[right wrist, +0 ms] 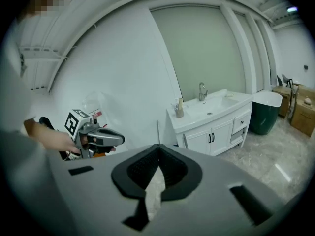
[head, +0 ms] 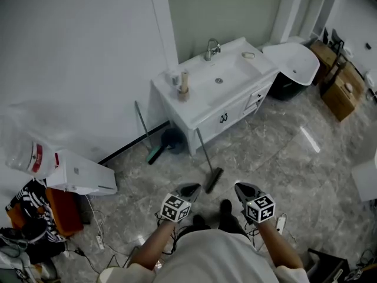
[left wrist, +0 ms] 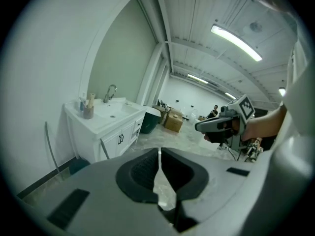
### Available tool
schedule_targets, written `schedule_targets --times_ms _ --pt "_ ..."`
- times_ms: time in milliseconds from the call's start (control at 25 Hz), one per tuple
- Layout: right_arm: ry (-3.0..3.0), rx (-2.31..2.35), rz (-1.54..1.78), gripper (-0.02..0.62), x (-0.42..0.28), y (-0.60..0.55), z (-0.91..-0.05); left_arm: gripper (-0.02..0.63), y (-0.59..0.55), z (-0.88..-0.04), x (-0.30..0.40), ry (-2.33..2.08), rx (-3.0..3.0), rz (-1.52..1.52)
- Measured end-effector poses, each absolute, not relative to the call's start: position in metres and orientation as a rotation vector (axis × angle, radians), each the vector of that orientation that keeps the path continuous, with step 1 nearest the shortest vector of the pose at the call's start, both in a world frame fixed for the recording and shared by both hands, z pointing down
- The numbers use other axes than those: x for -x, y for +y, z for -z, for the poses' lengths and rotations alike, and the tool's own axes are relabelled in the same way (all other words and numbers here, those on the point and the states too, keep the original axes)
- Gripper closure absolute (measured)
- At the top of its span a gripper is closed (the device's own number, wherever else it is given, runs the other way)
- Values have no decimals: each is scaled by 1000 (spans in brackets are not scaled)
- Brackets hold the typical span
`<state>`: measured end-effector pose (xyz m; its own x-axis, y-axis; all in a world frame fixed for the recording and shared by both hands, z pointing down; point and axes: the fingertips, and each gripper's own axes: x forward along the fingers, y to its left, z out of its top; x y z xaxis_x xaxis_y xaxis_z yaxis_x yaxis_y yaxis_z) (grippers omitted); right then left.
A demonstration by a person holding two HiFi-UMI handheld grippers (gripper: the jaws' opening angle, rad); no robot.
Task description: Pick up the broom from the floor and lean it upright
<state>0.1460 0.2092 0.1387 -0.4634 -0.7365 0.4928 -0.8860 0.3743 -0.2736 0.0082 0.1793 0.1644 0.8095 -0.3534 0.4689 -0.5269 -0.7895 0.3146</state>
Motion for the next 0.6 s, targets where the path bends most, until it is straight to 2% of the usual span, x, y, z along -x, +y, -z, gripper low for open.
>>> schedule_targets --times_ms 600 --pt "-2421 -1419 -491 595 -211 284 -76 586 242 -97 -42 -777 -2596 -418"
